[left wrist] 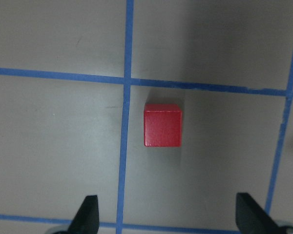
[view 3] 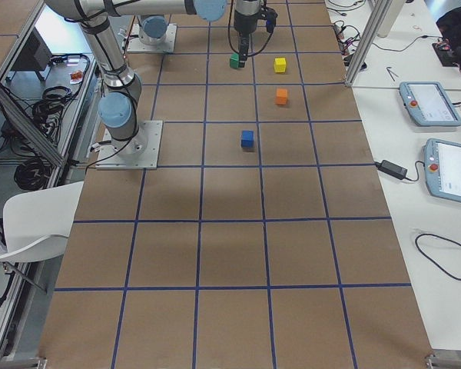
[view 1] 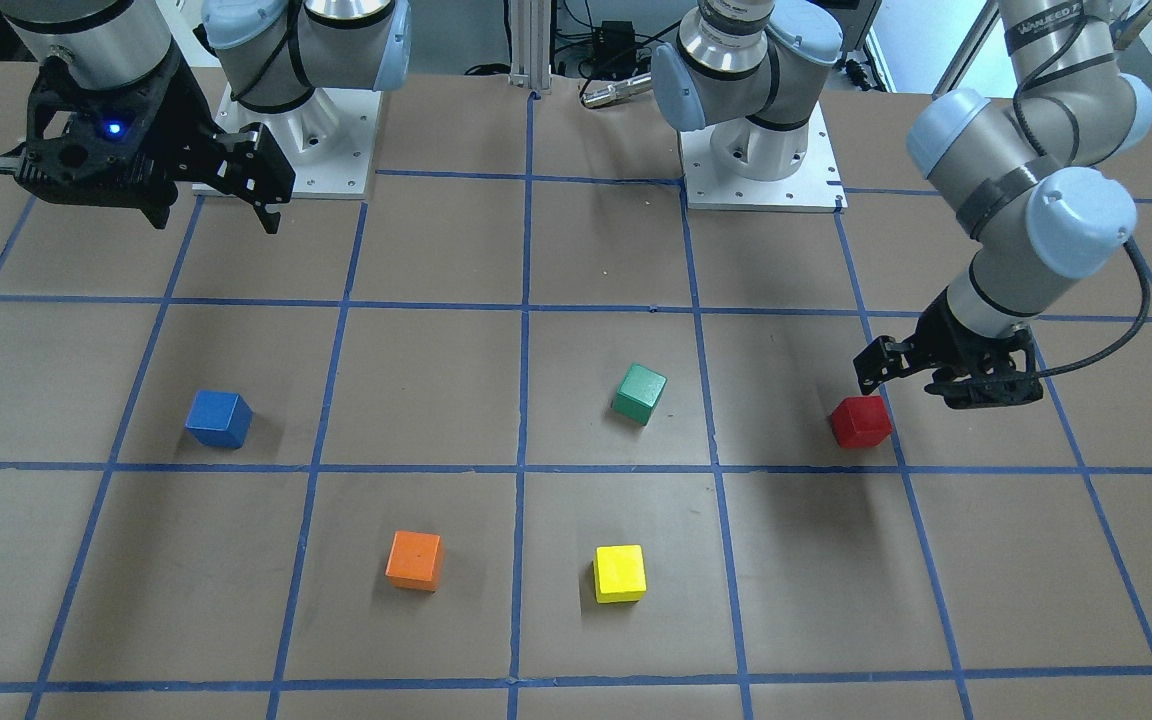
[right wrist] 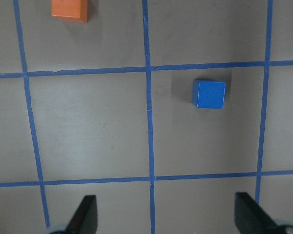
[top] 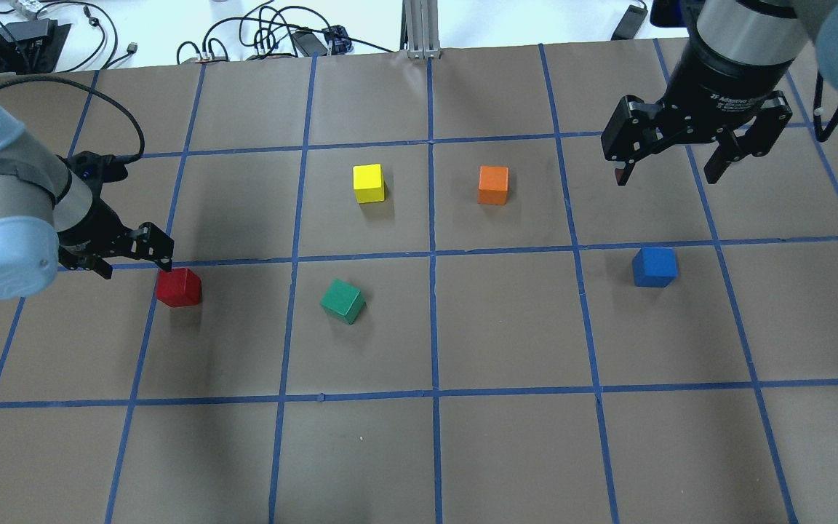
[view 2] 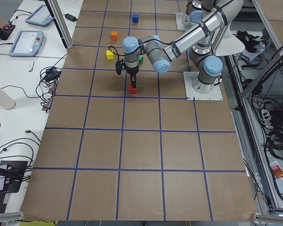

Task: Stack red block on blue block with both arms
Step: 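Lower the left gripper onto the red cube and close on it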

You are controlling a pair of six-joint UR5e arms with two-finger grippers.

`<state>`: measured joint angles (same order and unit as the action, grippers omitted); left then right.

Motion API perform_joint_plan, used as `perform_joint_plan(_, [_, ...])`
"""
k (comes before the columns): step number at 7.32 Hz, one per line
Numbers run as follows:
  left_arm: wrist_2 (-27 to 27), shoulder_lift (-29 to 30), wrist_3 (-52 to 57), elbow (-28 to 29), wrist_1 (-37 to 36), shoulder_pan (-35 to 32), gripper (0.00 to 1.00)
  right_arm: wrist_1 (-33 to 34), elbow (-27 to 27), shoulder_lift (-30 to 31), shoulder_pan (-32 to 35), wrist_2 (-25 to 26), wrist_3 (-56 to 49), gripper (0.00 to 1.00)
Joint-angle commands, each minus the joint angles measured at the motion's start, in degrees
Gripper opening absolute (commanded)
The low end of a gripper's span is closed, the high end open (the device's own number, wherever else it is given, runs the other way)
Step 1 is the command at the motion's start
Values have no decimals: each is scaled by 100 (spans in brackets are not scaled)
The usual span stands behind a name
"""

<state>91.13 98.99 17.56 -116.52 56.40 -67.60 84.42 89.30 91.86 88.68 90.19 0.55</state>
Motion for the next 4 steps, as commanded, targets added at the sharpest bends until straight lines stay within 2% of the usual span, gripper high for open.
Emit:
perform_joint_plan(1, [-121,444,-7,-335,-645,-113,100,-14,0,-1,0,-1,6,100])
perform_joint_plan(3, [-131,630,11,-459,-964,-157,100,4,0,-1,0,-1,6,100])
perform_joint_plan(4, [-122,709,115,-451,-1078,-157,68,4,0,-1,0,-1,6,100])
